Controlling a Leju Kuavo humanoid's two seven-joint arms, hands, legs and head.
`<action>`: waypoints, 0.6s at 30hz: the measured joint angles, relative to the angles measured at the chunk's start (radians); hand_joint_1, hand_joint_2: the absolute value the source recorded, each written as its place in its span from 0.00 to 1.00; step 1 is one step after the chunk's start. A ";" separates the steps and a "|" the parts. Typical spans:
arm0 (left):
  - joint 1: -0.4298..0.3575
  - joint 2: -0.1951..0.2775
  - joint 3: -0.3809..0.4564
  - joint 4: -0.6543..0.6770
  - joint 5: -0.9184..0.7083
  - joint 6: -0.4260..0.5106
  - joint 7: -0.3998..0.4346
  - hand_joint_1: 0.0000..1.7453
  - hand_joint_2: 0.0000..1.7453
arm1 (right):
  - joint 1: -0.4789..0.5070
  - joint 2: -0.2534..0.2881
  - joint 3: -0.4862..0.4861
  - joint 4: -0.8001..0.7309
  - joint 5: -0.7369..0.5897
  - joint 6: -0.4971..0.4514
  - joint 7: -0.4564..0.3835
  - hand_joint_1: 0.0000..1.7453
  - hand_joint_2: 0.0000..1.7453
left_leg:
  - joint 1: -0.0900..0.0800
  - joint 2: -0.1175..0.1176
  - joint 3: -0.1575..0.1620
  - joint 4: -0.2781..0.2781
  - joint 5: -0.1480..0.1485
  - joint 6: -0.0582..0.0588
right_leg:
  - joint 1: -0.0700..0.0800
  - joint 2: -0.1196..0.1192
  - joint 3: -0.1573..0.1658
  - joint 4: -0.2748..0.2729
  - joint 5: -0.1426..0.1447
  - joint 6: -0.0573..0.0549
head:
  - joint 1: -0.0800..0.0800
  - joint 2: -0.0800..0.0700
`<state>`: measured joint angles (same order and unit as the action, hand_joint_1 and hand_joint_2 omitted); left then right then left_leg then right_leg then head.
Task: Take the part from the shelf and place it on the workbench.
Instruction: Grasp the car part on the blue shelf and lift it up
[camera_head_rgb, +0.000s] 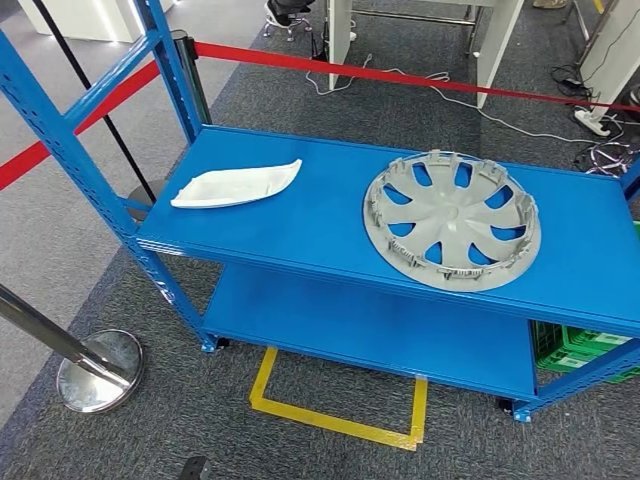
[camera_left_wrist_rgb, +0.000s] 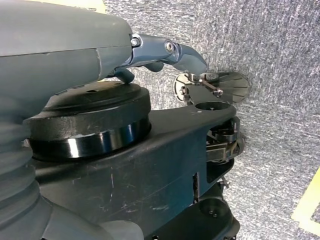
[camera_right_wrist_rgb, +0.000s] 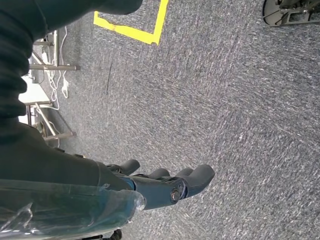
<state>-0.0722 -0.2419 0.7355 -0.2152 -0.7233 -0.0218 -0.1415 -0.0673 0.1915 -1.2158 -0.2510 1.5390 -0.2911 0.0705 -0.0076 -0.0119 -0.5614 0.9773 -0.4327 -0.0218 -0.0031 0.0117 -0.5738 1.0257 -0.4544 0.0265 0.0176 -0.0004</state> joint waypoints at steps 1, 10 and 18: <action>0.000 0.000 0.000 0.000 0.000 0.000 0.000 0.00 1.00 | 0.000 0.000 0.000 0.000 0.000 0.000 0.000 0.00 1.00 | 0.000 0.000 0.000 0.000 0.000 0.000 | 0.000 0.000 0.000 0.000 0.000 0.000 | 0.000 0.000; 0.000 0.000 0.000 0.000 -0.002 0.000 0.000 0.00 1.00 | 0.000 0.000 0.000 0.000 -0.003 -0.001 -0.003 0.00 1.00 | 0.000 0.000 0.000 0.000 0.000 0.000 | 0.000 0.000 0.000 0.000 0.000 0.000 | 0.000 0.000; 0.000 0.000 0.000 0.000 -0.003 -0.001 -0.001 0.00 1.00 | 0.000 0.000 0.000 0.000 -0.004 -0.001 -0.004 0.00 1.00 | 0.000 0.000 0.000 0.000 0.000 0.000 | 0.000 0.000 0.000 0.000 0.000 0.000 | 0.000 0.000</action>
<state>-0.0723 -0.2422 0.7355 -0.2152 -0.7266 -0.0233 -0.1430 -0.0676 0.1915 -1.2161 -0.2510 1.5352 -0.2920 0.0669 -0.0076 -0.0119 -0.5615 0.9773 -0.4327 -0.0217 -0.0031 0.0117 -0.5738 1.0257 -0.4544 0.0266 0.0176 -0.0004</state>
